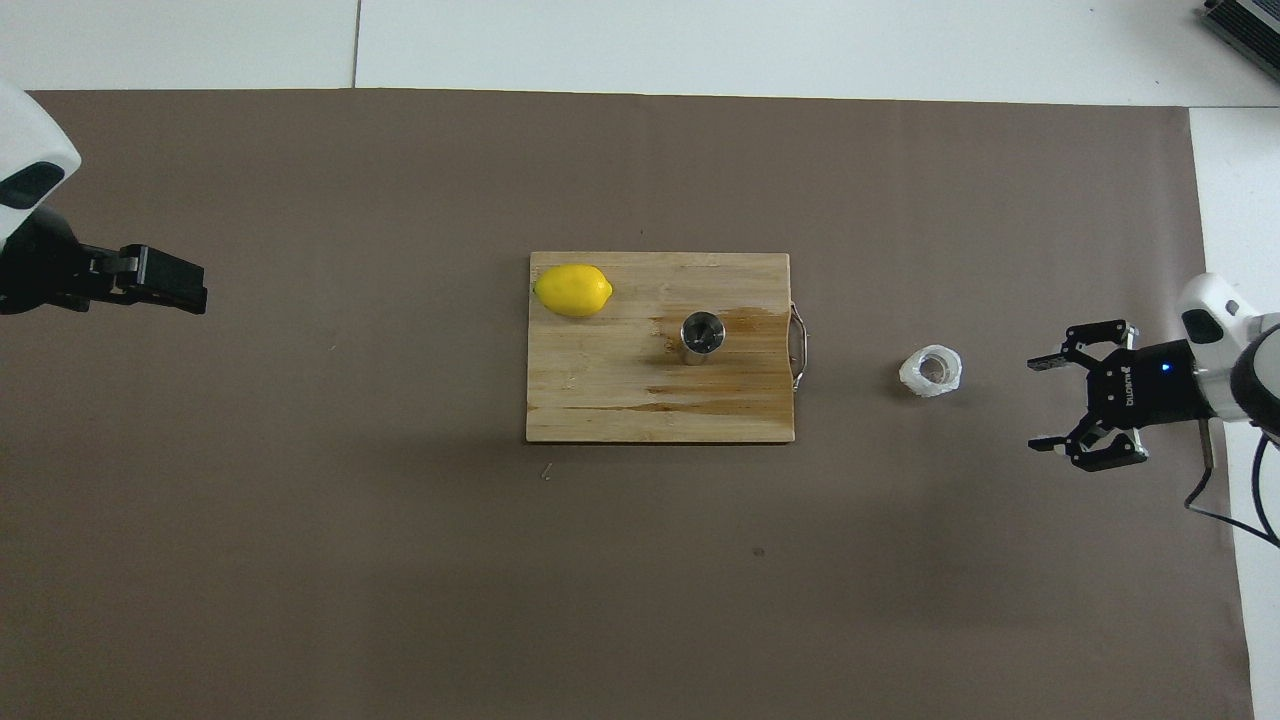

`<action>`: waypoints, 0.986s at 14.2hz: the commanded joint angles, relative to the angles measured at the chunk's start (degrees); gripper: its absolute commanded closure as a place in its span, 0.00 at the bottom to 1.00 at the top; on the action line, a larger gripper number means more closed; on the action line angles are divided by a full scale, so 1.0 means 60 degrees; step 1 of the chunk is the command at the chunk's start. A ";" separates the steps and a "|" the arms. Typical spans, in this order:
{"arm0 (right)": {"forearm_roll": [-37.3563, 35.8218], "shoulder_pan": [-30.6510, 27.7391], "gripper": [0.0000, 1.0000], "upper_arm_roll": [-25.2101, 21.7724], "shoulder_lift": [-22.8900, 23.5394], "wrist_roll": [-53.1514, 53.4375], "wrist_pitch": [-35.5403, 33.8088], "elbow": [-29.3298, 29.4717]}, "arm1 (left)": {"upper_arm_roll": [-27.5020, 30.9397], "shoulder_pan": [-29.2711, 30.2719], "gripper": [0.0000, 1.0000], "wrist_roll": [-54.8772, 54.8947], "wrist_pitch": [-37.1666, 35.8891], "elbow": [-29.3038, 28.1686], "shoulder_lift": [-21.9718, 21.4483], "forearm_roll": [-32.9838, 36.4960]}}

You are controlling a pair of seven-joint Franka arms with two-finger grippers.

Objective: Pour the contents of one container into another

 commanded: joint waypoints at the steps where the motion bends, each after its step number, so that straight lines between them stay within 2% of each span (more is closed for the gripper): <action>1: -0.1237 0.0716 0.00 0.0081 -0.0908 0.2698 -0.0202 -0.0059 | -0.0083 0.0151 0.00 0.0032 0.0079 -0.0334 -0.0286 -0.0132; 5: -0.2061 0.1421 0.00 0.0096 -0.1159 0.6406 -0.1212 0.0569 | -0.0083 0.0151 0.00 0.0032 0.0079 -0.0334 -0.0286 -0.0117; 11: -0.2604 0.2389 0.00 0.0110 -0.1159 1.2923 -0.1404 0.0877 | -0.0083 0.0093 0.00 0.0017 0.0065 -0.0334 -0.0286 -0.0117; 14: -0.2794 0.2273 0.00 0.0096 -0.1087 1.4381 -0.2075 0.1826 | -0.0082 0.0034 0.00 -0.0012 -0.0082 -0.0947 -0.0855 -0.0102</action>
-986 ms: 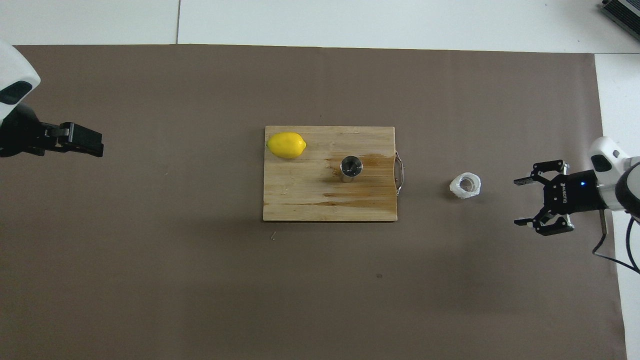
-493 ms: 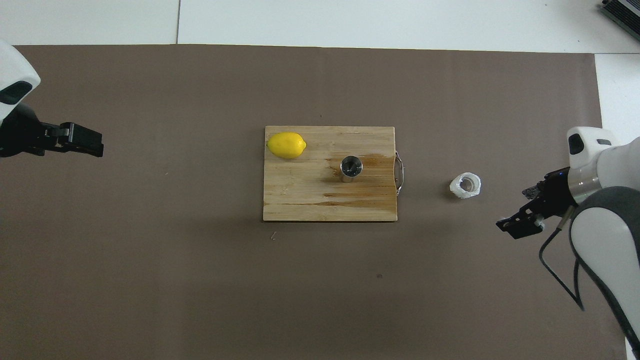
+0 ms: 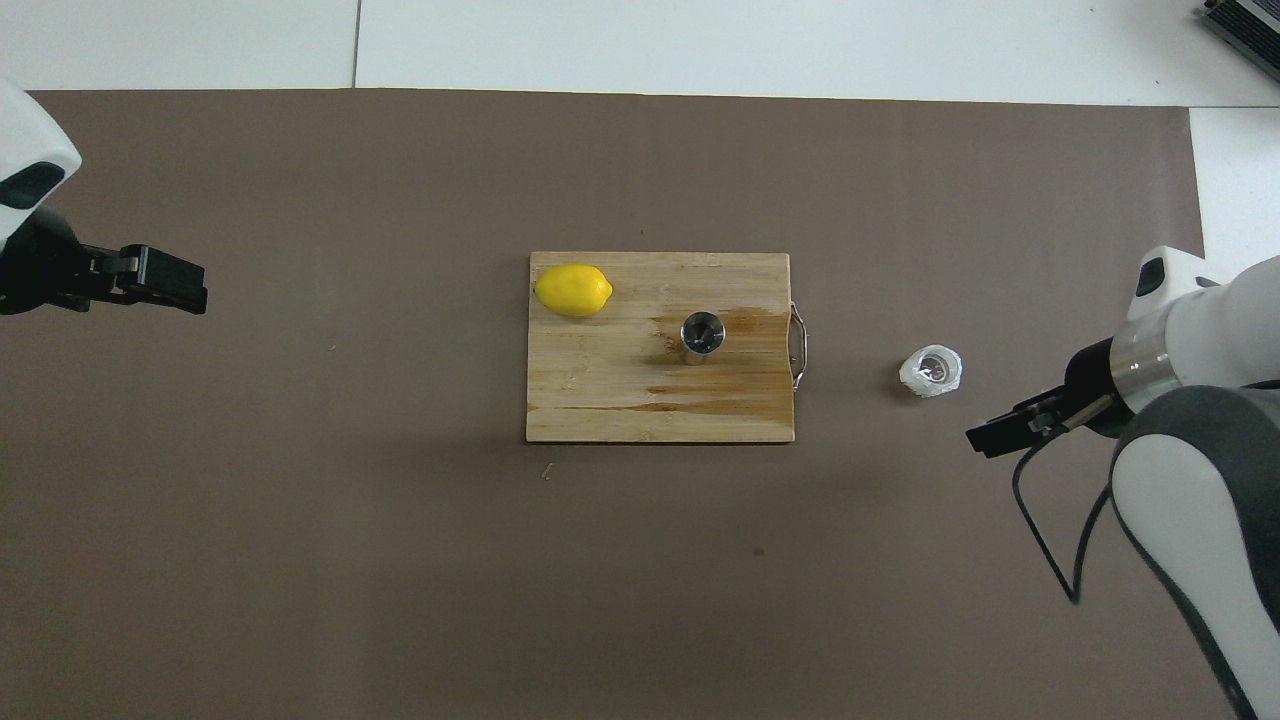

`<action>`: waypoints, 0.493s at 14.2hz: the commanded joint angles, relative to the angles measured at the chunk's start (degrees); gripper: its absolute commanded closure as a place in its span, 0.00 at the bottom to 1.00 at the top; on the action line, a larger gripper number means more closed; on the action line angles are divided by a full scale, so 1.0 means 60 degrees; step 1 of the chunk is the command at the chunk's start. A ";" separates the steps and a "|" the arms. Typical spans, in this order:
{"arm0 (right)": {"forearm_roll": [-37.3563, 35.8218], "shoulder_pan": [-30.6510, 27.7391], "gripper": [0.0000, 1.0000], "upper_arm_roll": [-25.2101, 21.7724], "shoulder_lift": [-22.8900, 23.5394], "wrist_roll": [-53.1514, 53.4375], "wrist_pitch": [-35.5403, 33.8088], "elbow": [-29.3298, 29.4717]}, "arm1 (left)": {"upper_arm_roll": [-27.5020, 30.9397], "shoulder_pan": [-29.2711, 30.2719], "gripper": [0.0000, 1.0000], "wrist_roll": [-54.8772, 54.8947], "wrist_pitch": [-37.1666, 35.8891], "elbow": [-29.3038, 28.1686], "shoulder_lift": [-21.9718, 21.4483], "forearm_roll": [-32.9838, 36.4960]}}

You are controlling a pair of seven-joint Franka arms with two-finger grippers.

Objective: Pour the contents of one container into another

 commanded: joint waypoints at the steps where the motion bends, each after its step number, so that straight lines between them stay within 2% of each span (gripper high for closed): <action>1: -0.0497 -0.0224 0.00 -0.0042 0.0223 0.0729 -0.1127 0.1485 | -0.0035 0.0057 0.00 -0.0012 0.0049 -0.1046 -0.0926 -0.0102; 5: -0.0383 -0.0955 0.00 -0.0145 0.0618 0.0714 -0.2533 0.3508 | -0.0035 0.0101 0.00 0.0017 0.0123 -0.0903 -0.0971 -0.0116; 7: -0.0338 -0.1162 0.00 -0.0145 0.0839 0.0714 -0.2743 0.3908 | -0.0035 0.0057 0.00 0.0032 0.0020 -0.0799 -0.0957 -0.0087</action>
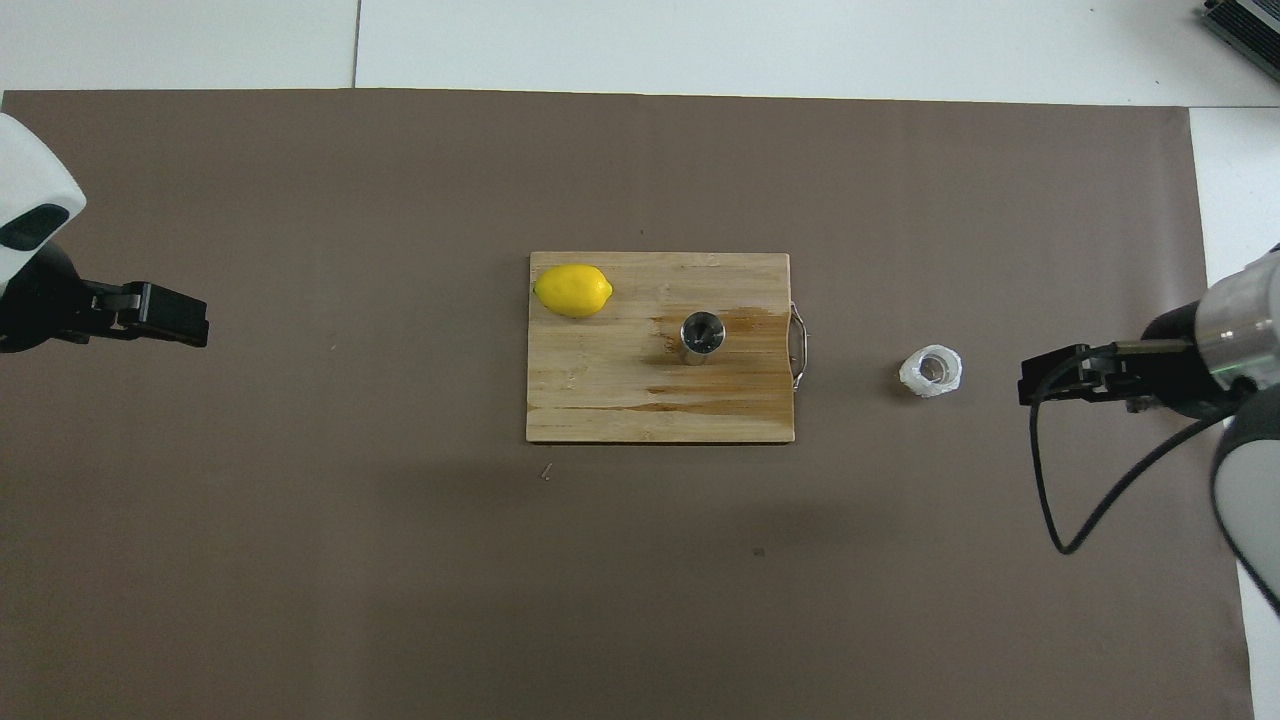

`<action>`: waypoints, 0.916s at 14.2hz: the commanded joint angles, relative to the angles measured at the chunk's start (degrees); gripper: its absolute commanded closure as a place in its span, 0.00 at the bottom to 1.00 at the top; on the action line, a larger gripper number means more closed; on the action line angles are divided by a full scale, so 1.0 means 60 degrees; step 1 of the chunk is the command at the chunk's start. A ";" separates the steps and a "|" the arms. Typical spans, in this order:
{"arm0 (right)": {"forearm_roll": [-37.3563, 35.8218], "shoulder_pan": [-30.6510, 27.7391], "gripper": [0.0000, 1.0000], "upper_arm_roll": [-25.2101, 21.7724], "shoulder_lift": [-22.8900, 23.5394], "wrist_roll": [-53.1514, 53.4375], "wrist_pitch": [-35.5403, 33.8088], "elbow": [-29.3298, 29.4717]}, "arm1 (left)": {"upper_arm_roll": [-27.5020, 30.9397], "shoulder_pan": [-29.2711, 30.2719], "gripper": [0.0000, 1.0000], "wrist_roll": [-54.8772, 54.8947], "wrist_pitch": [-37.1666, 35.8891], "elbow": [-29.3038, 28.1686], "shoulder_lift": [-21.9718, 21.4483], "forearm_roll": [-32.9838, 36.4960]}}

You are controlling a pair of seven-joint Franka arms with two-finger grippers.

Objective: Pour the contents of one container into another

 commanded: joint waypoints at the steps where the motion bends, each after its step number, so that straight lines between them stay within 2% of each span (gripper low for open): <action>1: -0.0101 -0.0209 0.00 0.0079 0.0618 0.0174 -0.0291 0.0797 | -0.0042 0.0100 0.00 0.0061 0.0039 -0.0118 -0.0188 -0.0087; 6: -0.0131 -0.0414 0.00 0.0065 0.0618 0.0204 0.0748 0.0578 | 0.0016 0.0174 0.00 -0.0027 0.0142 -0.0177 -0.0203 -0.0160; 10: -0.0102 -0.0327 0.00 0.0079 0.0618 0.0116 0.0765 0.0533 | 0.0046 0.0480 0.00 0.0105 0.0142 -0.0045 -0.0202 -0.0614; 13: -0.0131 -0.0312 0.00 0.0079 0.0604 0.0116 0.0779 0.0460 | 0.0017 0.0467 0.00 0.0120 -0.0003 -0.0045 -0.0202 -0.0528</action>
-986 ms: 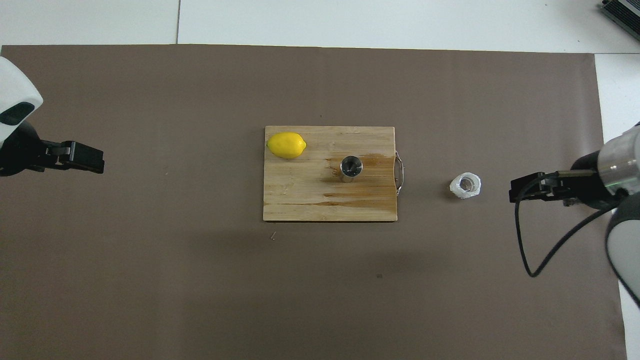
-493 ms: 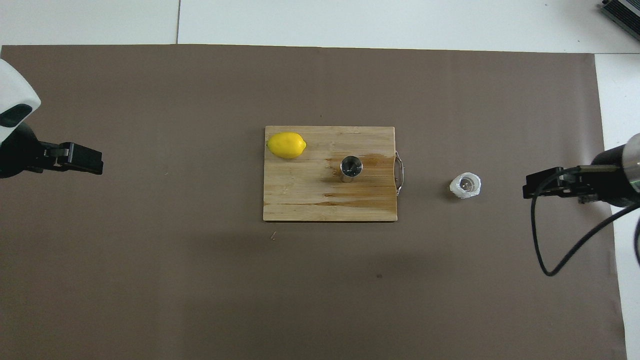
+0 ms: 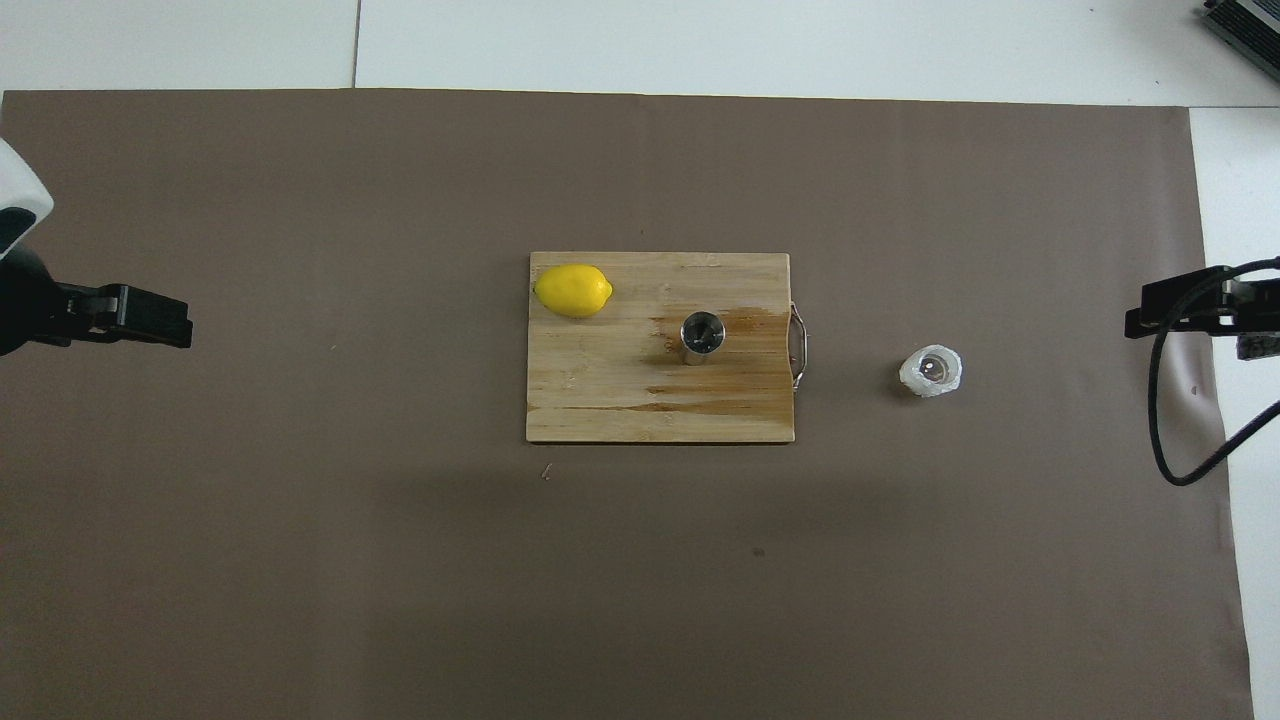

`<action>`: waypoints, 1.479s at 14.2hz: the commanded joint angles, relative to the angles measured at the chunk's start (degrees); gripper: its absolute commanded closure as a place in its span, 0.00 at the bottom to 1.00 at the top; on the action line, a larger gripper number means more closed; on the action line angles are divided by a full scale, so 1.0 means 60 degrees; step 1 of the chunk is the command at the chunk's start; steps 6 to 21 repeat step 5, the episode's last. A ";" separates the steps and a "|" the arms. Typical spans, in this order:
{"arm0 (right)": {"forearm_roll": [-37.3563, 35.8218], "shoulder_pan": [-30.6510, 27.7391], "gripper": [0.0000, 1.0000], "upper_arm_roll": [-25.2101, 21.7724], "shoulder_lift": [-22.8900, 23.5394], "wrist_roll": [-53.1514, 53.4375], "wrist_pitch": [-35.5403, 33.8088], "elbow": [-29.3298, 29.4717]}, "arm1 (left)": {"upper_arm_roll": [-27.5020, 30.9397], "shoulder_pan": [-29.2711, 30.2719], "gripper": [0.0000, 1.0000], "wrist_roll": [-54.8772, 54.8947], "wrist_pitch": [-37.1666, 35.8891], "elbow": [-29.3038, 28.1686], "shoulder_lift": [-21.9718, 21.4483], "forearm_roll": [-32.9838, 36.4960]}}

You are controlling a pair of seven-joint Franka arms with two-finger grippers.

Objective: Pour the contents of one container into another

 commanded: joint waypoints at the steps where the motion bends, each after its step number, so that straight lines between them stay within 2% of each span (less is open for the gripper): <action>1: -0.0131 -0.0032 0.00 0.0044 0.0021 0.0102 0.0031 0.0043 | -0.0065 0.0074 0.00 0.0096 -0.0102 -0.0098 -0.0175 -0.0048; 21: -0.0116 -0.0076 0.00 0.0044 0.0021 0.0102 0.0045 0.0043 | -0.0066 0.0089 0.00 0.0008 -0.0189 -0.0215 -0.0263 -0.0062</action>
